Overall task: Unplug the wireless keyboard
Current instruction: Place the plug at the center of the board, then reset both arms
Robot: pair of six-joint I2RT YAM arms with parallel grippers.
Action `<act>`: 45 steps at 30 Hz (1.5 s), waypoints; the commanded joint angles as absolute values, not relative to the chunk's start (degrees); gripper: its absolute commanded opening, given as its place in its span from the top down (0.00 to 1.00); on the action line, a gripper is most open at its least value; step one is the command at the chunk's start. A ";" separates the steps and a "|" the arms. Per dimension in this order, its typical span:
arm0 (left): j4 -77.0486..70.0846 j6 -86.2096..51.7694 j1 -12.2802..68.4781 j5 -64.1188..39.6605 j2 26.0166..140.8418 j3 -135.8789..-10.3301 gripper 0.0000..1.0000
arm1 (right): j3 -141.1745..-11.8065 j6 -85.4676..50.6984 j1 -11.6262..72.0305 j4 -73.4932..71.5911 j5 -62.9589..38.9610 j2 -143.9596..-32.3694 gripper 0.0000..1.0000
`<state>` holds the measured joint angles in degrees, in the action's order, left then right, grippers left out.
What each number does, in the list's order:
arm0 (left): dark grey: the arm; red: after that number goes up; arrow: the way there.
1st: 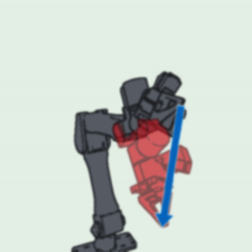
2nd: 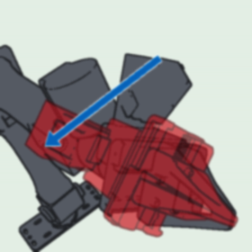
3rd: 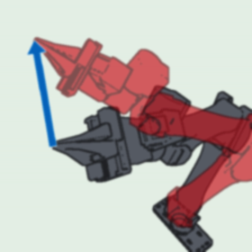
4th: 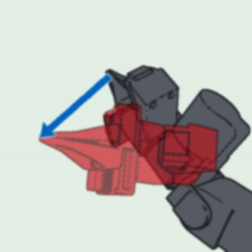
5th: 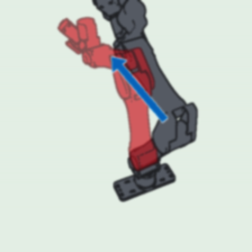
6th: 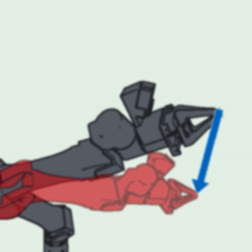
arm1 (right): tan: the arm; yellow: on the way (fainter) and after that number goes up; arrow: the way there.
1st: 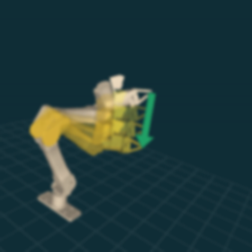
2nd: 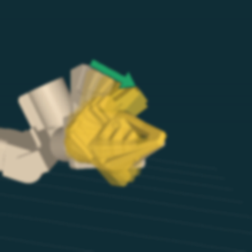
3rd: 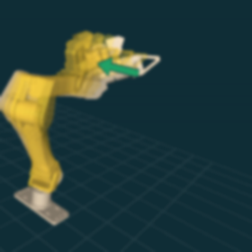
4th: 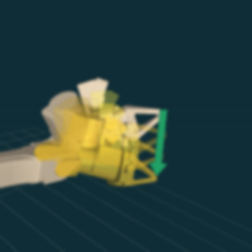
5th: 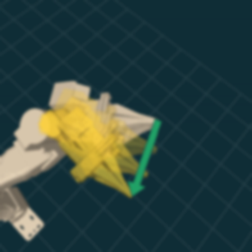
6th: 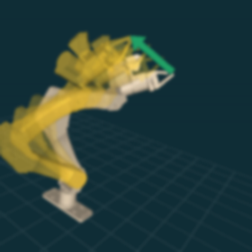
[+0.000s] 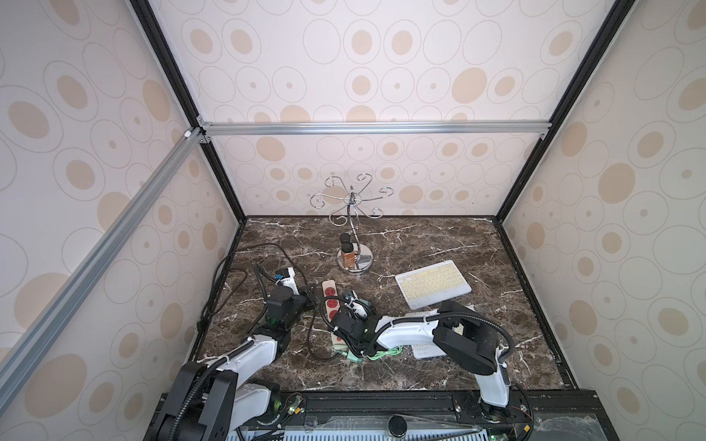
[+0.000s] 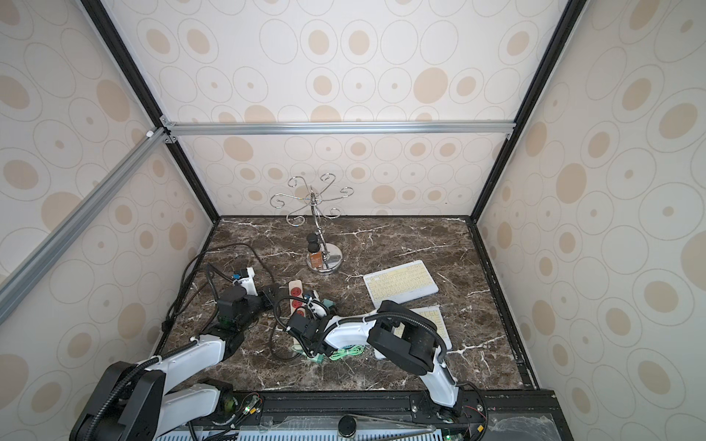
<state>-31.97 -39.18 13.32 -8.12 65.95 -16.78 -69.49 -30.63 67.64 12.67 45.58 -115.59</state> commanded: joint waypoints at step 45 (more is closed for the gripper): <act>-89.56 4.97 10.69 24.33 88.17 -7.01 0.00 | -21.69 8.11 12.76 -42.90 23.21 -79.43 0.04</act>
